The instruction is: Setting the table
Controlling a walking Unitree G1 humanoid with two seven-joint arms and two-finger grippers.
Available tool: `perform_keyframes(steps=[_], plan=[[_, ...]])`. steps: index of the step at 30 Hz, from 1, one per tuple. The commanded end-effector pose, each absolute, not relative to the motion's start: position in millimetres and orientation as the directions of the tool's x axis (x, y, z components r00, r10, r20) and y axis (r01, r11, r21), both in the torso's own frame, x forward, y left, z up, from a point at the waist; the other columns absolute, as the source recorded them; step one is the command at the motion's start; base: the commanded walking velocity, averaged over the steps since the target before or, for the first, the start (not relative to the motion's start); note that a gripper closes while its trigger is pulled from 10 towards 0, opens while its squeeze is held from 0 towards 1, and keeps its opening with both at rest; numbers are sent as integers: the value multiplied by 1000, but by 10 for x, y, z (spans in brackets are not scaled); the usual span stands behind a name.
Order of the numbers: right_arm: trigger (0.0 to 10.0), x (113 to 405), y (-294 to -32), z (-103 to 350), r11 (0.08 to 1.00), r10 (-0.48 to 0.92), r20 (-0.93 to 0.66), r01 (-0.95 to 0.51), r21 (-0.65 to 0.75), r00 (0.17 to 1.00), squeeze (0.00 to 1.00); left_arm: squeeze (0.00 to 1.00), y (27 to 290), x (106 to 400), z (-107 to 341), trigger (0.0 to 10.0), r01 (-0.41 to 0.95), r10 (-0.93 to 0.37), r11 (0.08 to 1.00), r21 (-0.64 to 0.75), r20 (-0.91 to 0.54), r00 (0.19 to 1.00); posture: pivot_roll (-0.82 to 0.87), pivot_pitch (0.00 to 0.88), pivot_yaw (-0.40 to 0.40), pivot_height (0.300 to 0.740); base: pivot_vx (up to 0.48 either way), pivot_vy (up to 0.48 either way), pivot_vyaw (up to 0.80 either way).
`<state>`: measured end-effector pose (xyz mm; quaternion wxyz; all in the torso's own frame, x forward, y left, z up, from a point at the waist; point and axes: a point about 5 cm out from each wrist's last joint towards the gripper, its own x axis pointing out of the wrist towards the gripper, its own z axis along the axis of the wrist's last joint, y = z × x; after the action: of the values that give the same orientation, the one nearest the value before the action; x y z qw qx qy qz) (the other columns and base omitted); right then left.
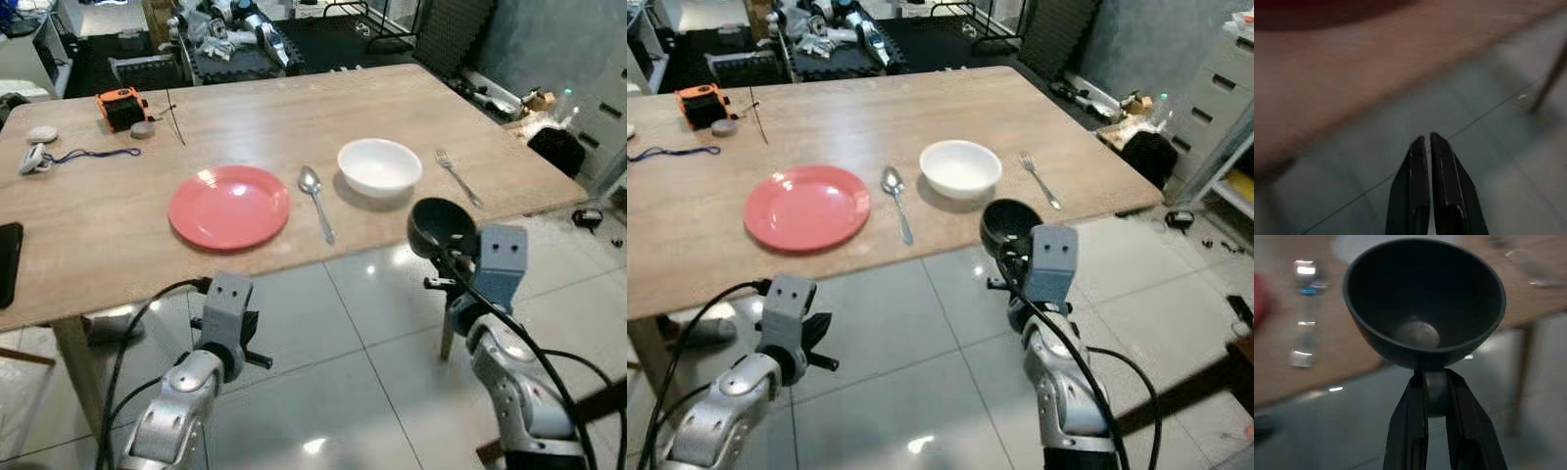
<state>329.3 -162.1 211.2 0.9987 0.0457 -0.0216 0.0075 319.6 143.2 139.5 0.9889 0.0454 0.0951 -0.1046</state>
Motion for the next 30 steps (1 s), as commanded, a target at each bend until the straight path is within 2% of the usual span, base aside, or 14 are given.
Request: perform_keyframes(steps=[1, 6, 12, 30], plan=[[10000, 3260, -1735, 2070, 995, -33, 34, 29, 97, 999, 0, 0, 1364, 3163, 1317, 10000, 234, -215, 970, 62, -224, 950, -31, 194, 62, 740, 472, 0, -650], [10000, 3262, -1763, 2105, 993, -51, 57, 44, 113, 997, 0, 0, 1340, 3159, 1331, 10000, 250, -232, 966, 62, -213, 949, -29, 195, 62, 740, 464, 0, -781], [10000, 3265, -1772, 2132, 994, -58, 73, 51, 97, 996, 0, 0, 1259, 3117, 1384, 10000, 313, -297, 947, 75, -175, 939, -24, 195, 60, 740, 0, 0, 0], [10000, 3272, -1765, 2161, 995, -49, 88, 41, 92, 995, 0, 0, 1244, 3090, 1314, 10000, 326, -304, 942, 81, -202, 931, -26, 196, 59, 740, 0, 0, 0]])
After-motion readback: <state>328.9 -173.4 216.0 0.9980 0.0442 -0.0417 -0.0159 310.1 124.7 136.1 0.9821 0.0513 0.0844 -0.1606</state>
